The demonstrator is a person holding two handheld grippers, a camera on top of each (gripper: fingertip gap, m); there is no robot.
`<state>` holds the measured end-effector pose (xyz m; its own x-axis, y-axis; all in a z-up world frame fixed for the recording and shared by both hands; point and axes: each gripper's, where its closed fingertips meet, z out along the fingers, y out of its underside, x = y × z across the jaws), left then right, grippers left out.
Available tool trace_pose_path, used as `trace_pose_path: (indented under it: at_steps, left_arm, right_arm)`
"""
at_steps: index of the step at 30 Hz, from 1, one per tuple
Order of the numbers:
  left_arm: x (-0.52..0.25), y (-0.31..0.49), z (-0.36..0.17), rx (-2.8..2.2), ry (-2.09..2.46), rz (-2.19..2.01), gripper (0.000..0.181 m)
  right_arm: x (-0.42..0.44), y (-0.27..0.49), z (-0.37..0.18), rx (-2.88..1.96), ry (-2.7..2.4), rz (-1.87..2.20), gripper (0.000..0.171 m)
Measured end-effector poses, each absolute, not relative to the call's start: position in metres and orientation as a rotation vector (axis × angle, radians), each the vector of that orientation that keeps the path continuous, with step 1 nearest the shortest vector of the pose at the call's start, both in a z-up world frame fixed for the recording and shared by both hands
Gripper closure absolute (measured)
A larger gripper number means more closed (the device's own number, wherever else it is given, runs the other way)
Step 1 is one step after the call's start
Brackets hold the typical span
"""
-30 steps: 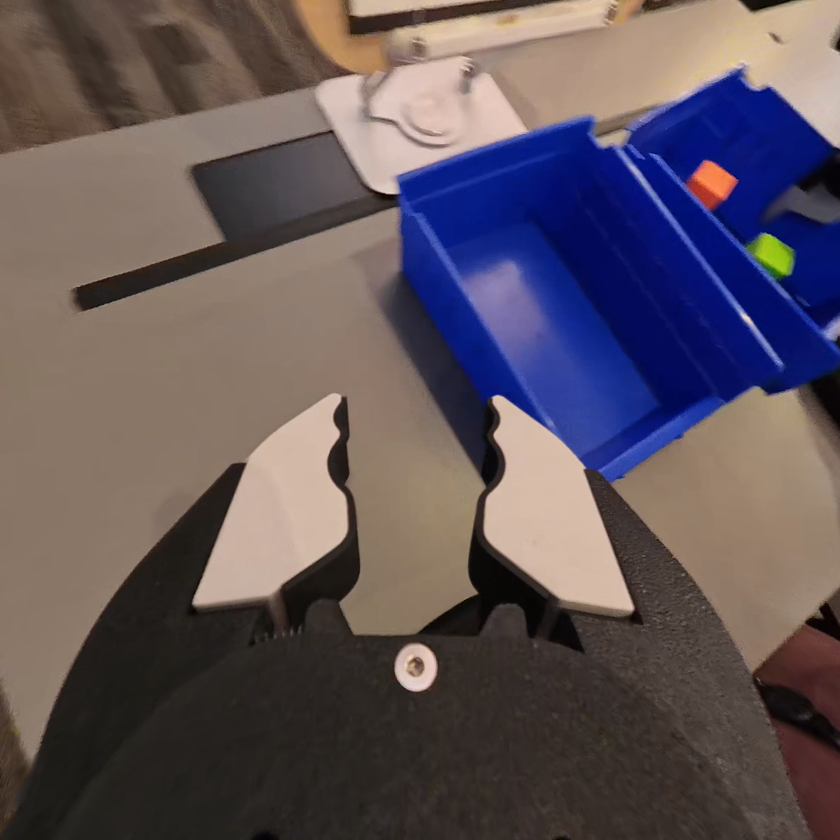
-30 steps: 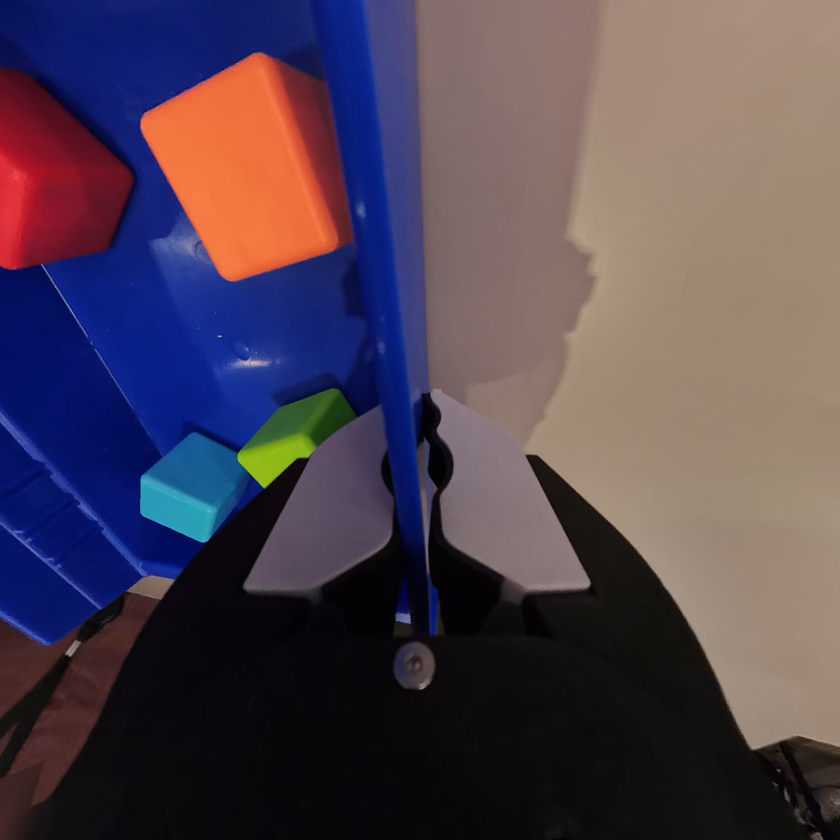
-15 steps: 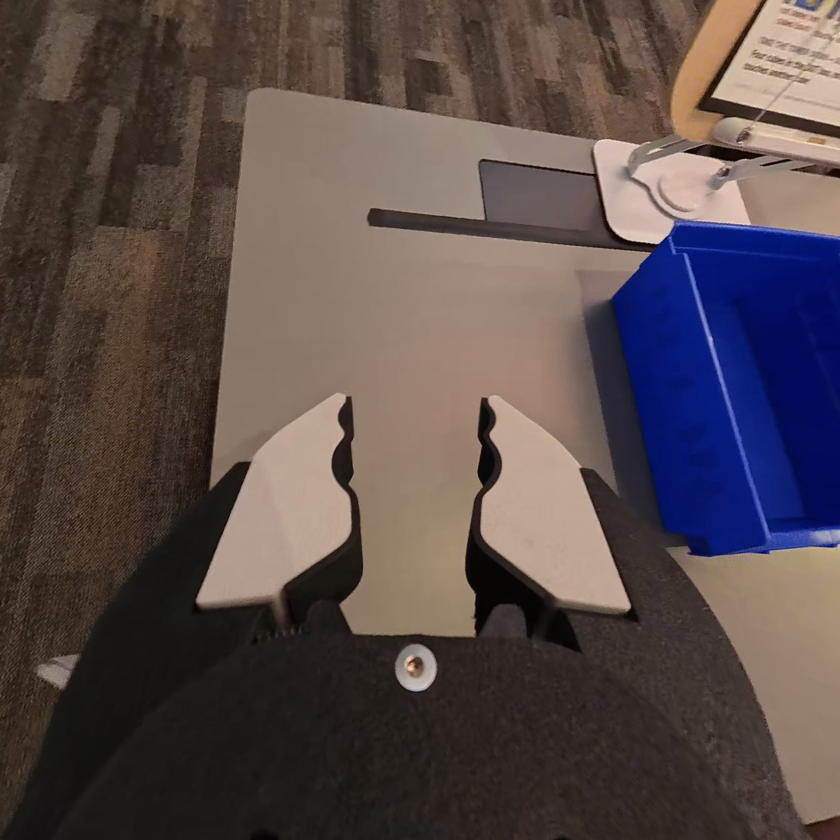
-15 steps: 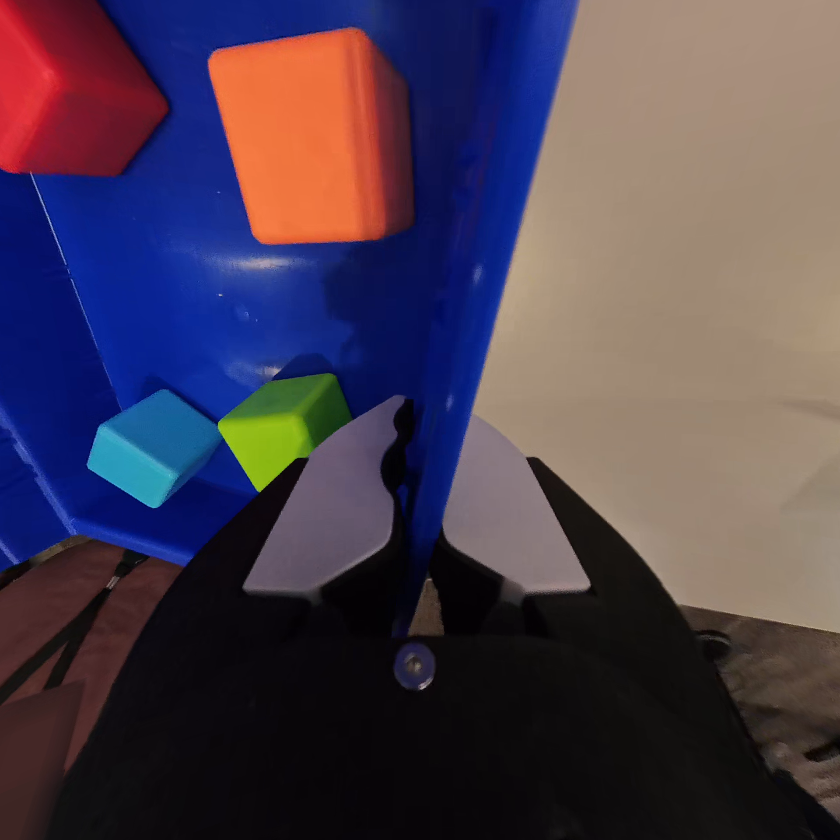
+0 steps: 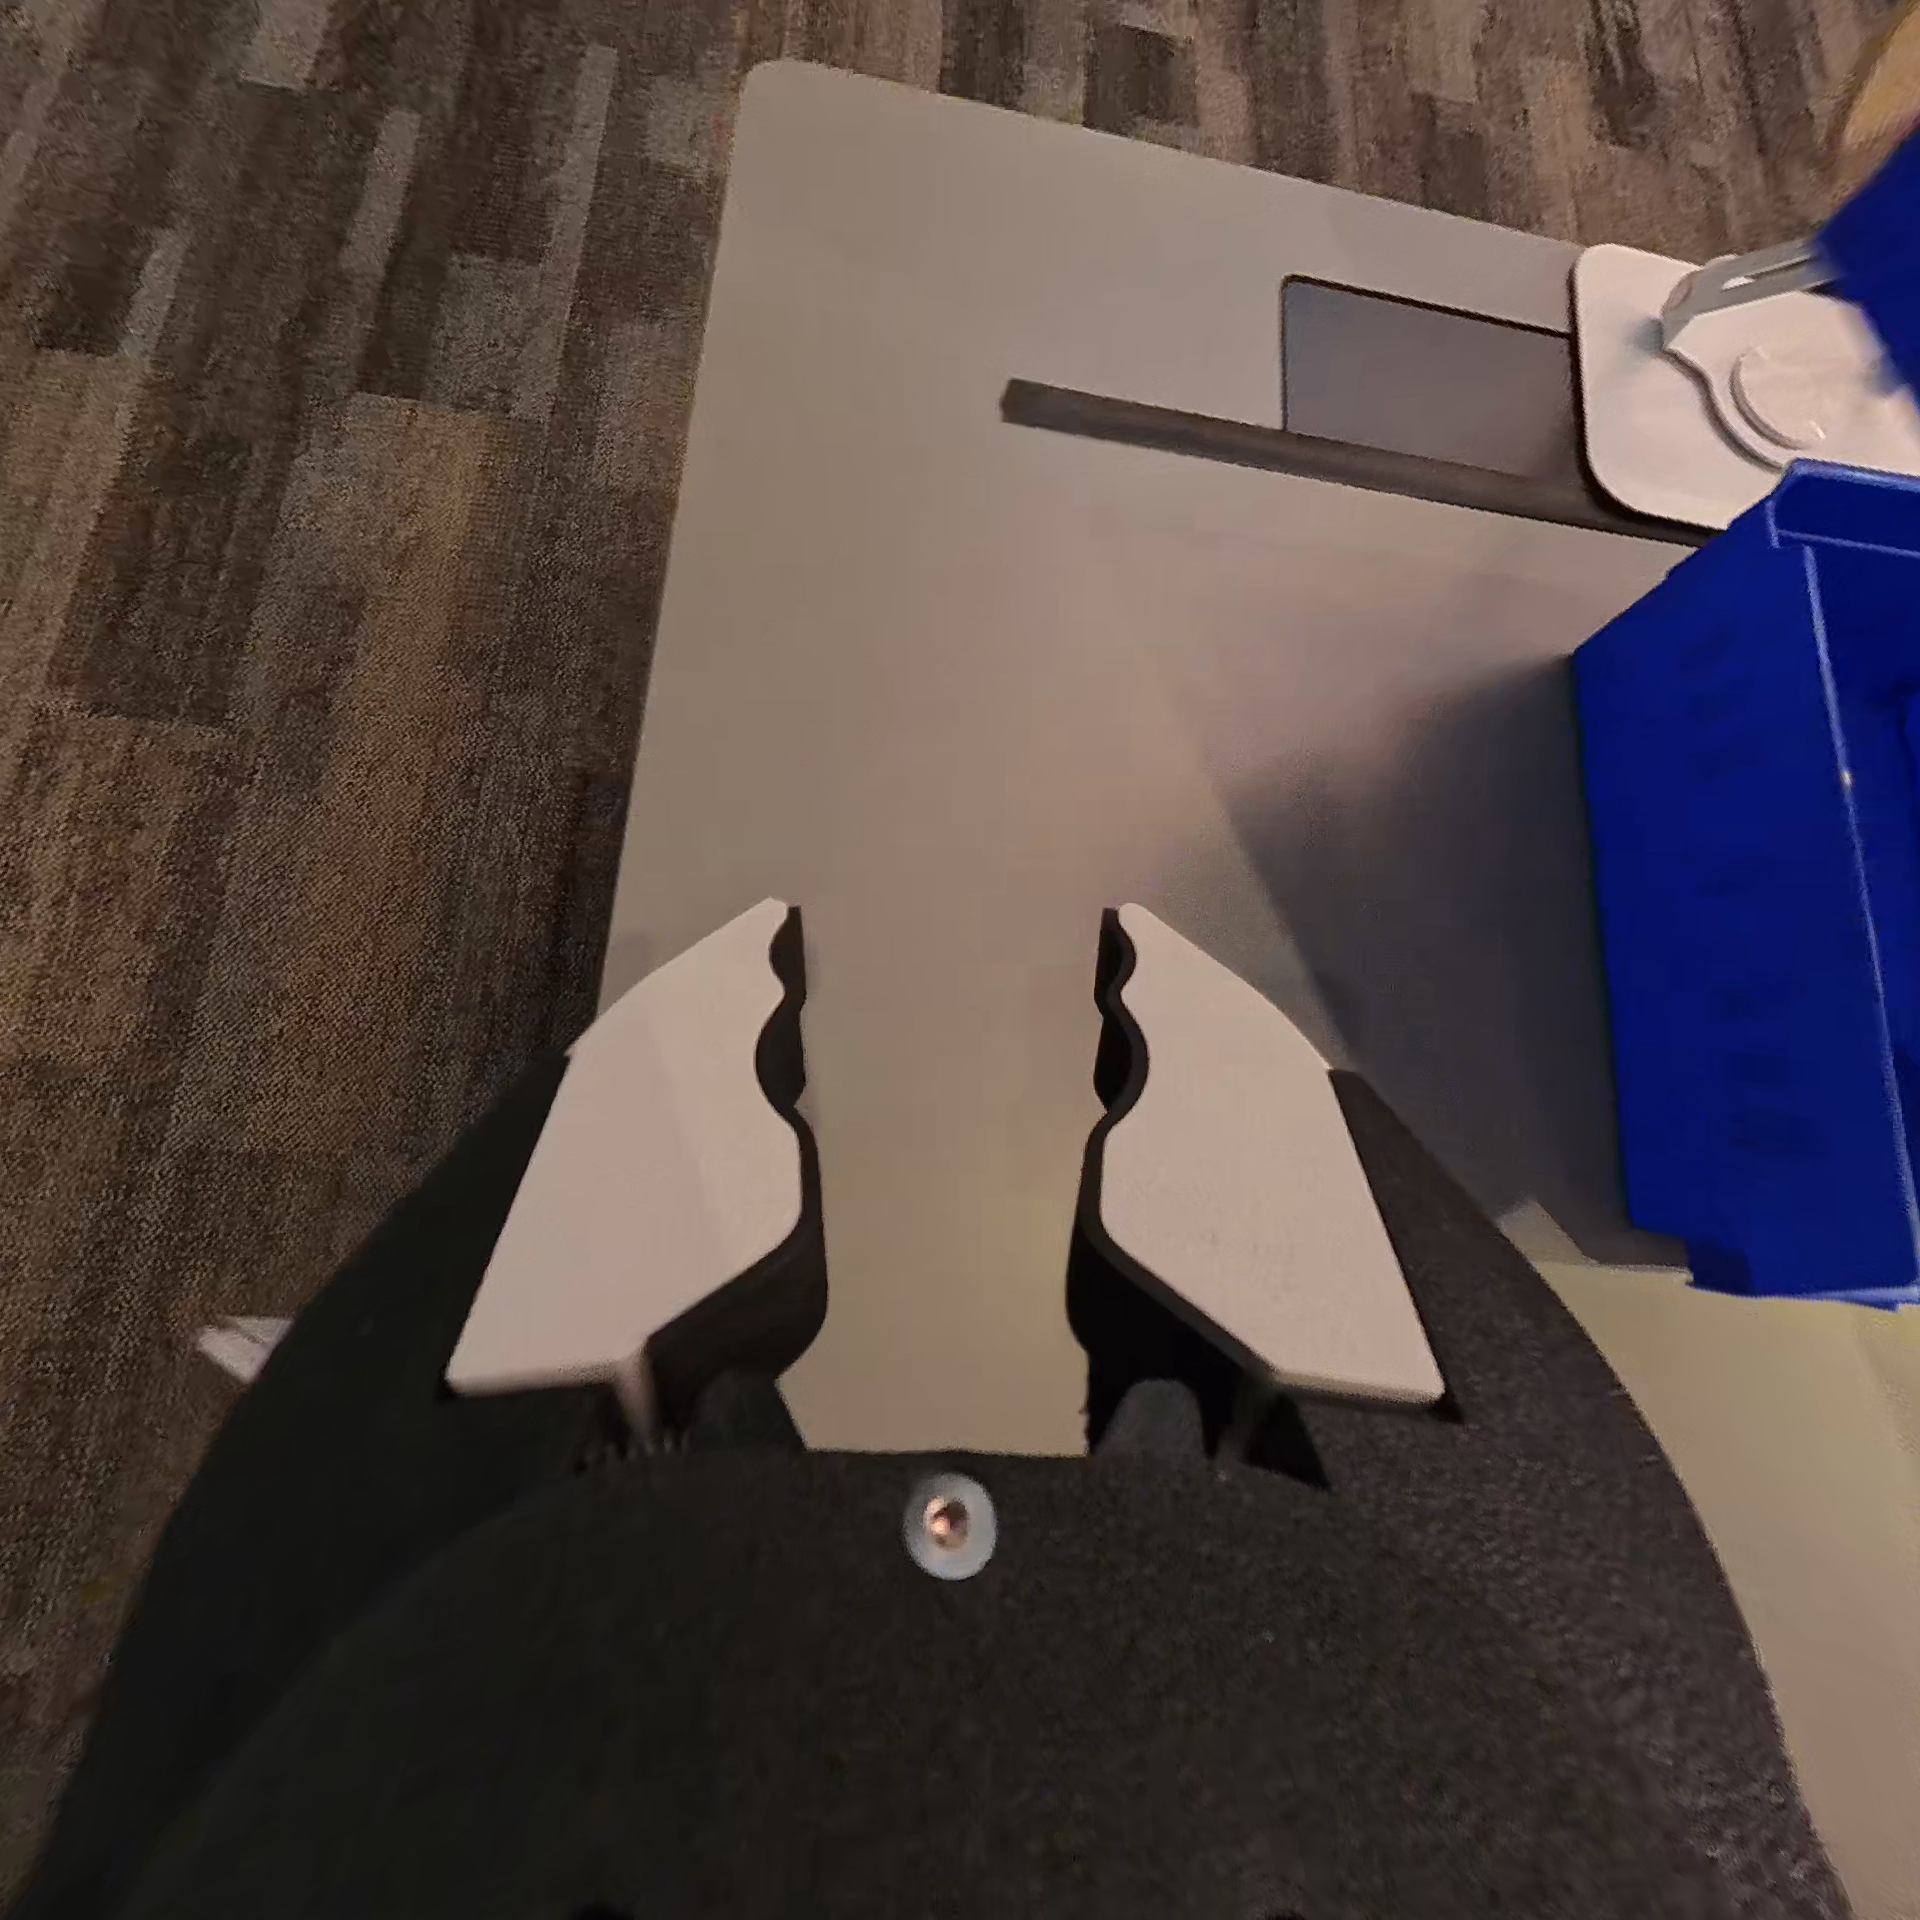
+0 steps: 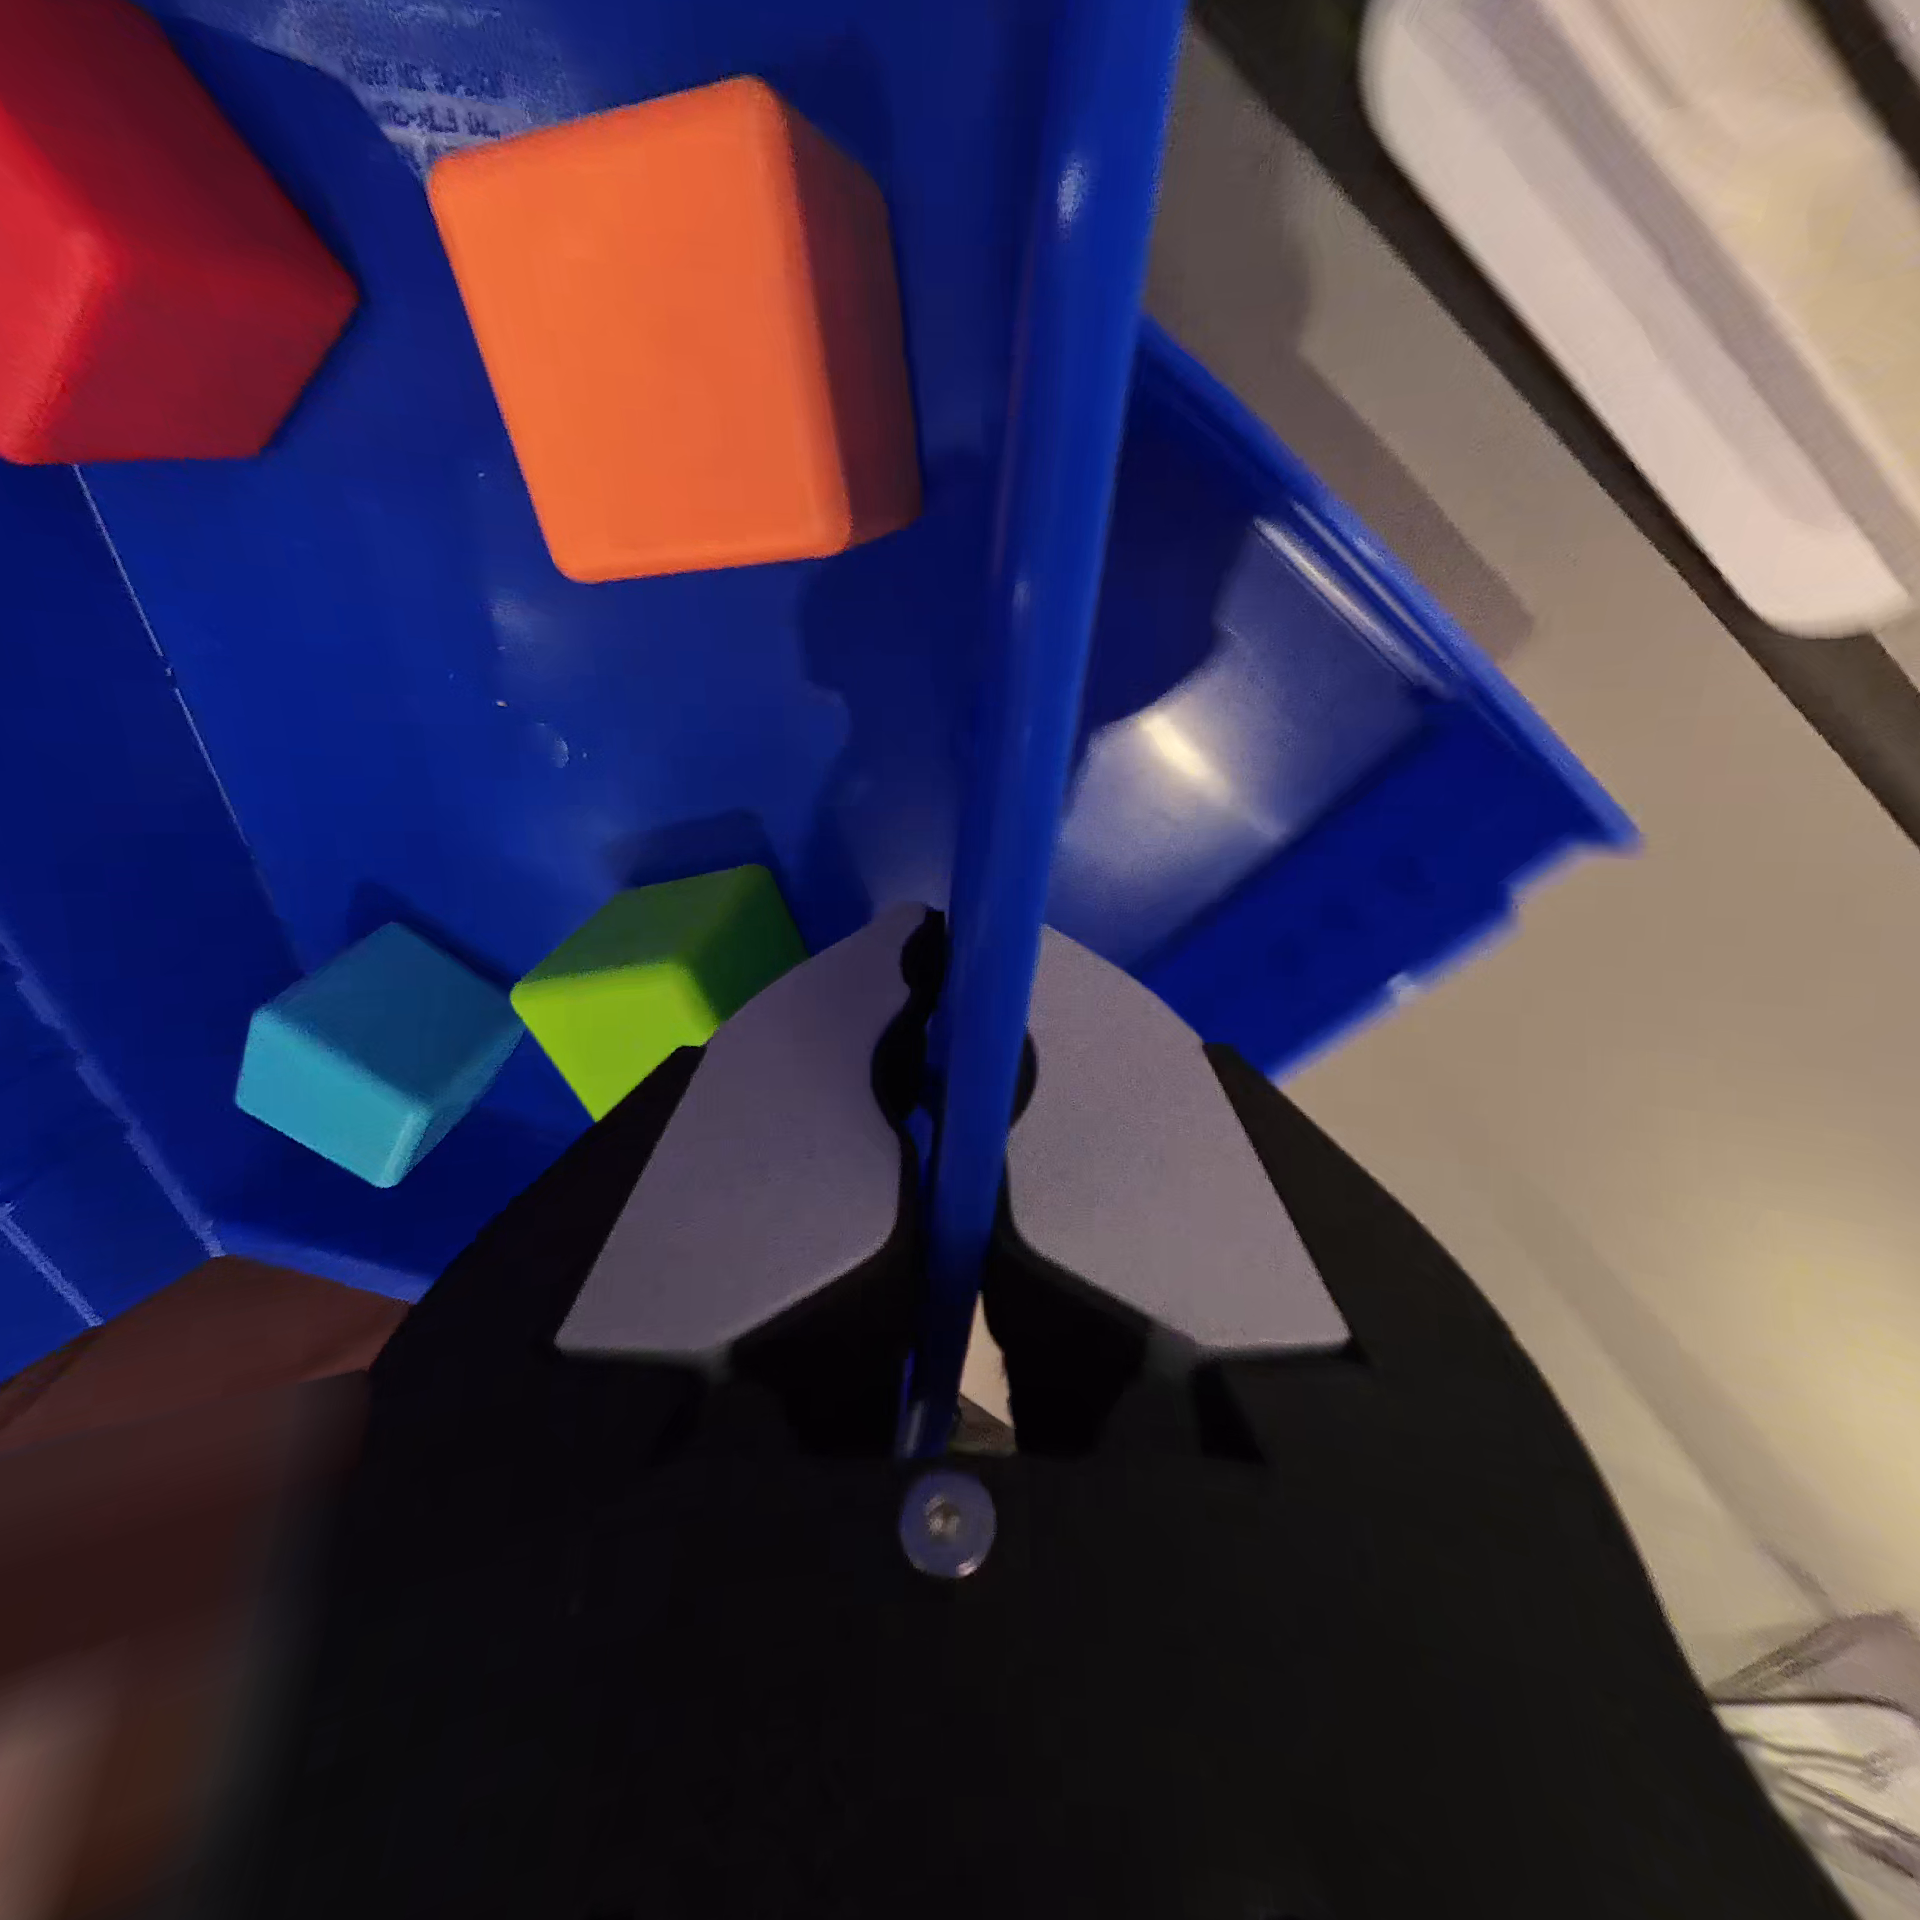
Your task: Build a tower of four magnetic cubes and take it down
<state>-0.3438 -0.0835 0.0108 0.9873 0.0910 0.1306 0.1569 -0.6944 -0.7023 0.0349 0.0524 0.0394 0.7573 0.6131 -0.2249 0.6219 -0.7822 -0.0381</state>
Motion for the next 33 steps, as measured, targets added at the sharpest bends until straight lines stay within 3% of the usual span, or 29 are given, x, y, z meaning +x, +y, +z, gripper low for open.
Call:
trace_pose_path:
  at_steps: [6, 13, 16, 24, 33]
  left_arm:
    - [-0.371, -0.102, 0.011, -2.321, -0.280, -0.080, 0.128]
    - [-0.389, -0.111, 0.004, -2.308, -0.361, -0.113, 0.128]
    - [-0.393, -0.108, 0.003, -2.286, -0.386, -0.163, 0.118]
    - [-0.379, -0.104, 0.001, -2.274, -0.351, -0.318, 0.115]
    - [-0.346, -0.076, -0.023, -2.422, -0.243, -0.350, 0.111]
  right_arm:
    - [-0.097, 0.034, 0.009, 2.736, 1.284, -0.378, 0.164]
    - [-0.173, 0.028, -0.039, 2.699, 1.344, -0.419, 0.164]
    - [-0.181, 0.029, -0.067, 2.701, 1.330, -0.380, 0.163]
    - [-0.166, 0.035, -0.121, 2.738, 1.187, -0.274, 0.164]
    - [-0.162, 0.032, -0.119, 2.776, 1.228, -0.388, 0.149]
